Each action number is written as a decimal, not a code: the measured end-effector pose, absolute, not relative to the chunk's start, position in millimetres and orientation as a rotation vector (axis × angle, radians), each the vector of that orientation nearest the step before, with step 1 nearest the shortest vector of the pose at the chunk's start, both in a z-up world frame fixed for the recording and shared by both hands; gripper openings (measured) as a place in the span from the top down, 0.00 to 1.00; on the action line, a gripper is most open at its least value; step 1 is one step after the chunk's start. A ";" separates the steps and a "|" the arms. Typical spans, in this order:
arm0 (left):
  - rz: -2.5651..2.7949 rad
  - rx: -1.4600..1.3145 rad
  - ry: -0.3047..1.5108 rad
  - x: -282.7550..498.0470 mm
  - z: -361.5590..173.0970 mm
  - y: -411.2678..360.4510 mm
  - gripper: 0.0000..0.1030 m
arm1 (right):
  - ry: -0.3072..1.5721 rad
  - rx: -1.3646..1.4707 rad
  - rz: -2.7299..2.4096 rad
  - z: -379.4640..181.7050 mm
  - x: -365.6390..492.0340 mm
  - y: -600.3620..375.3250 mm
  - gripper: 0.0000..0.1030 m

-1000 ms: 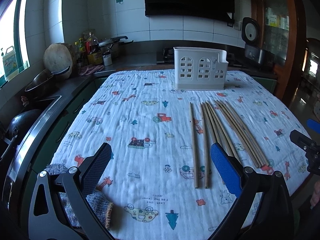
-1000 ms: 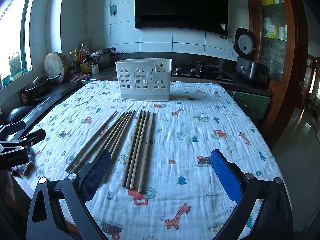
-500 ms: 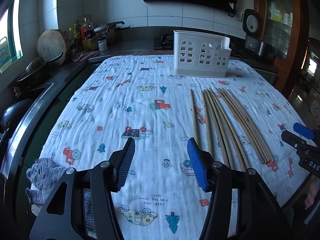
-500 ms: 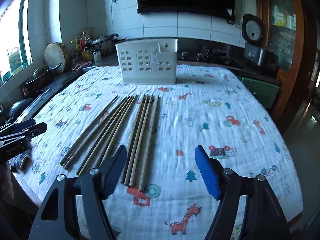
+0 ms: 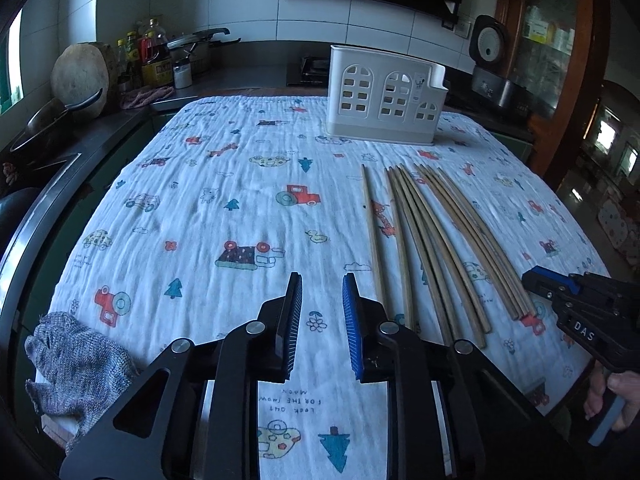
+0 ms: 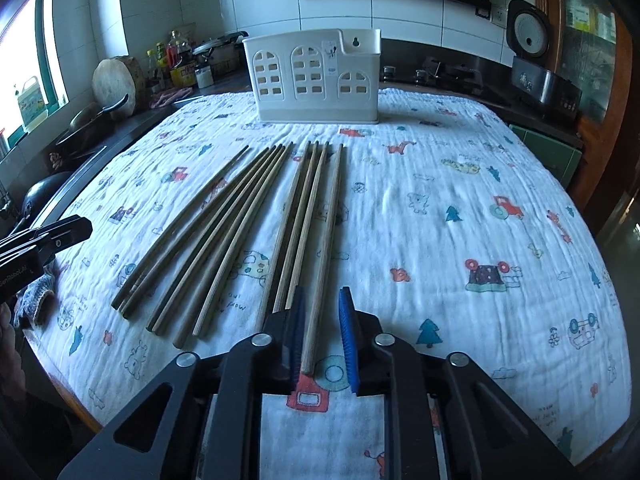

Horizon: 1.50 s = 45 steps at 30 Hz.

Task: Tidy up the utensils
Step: 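Grasp one wooden chopstick with the right tool while the left tool grasps another, then lift both held chopsticks and carry them to the white utensil holder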

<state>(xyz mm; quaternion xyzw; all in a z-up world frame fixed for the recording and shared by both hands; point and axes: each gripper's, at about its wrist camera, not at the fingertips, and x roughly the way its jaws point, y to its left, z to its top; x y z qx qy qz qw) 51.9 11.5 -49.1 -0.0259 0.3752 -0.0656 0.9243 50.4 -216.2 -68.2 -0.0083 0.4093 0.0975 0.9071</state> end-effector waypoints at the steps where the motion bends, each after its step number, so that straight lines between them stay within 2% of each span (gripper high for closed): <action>1: -0.145 -0.058 0.773 52.1 -49.7 11.2 0.83 | 0.848 -0.025 0.200 -69.2 50.9 -215.1 0.88; 3: -0.166 -0.058 0.775 52.1 -50.0 7.6 0.84 | 0.859 -0.026 0.200 -71.8 52.7 -213.9 0.93; 5: -0.189 -0.057 0.775 51.7 -50.6 4.5 0.84 | 0.870 -0.028 0.200 -74.7 54.8 -213.4 0.94; 27: -0.231 -0.102 0.951 84.4 -87.2 -21.1 0.84 | 0.859 -0.022 0.175 -75.6 49.4 -228.3 0.94; 36: -0.190 -0.044 0.963 87.8 -87.4 -30.8 0.84 | 0.865 -0.003 0.181 -81.6 50.1 -229.2 0.93; 39: -0.175 -0.017 0.964 89.5 -86.6 -33.8 0.89 | 0.863 0.000 0.183 -81.2 50.1 -229.3 0.93; 40: -0.176 -0.015 0.966 90.2 -86.1 -33.6 0.94 | 0.858 0.004 0.184 -80.7 49.8 -230.0 0.93; 45: -0.214 -0.028 0.936 86.7 -73.2 -31.5 0.94 | 0.811 0.008 0.176 -65.6 43.8 -233.3 0.94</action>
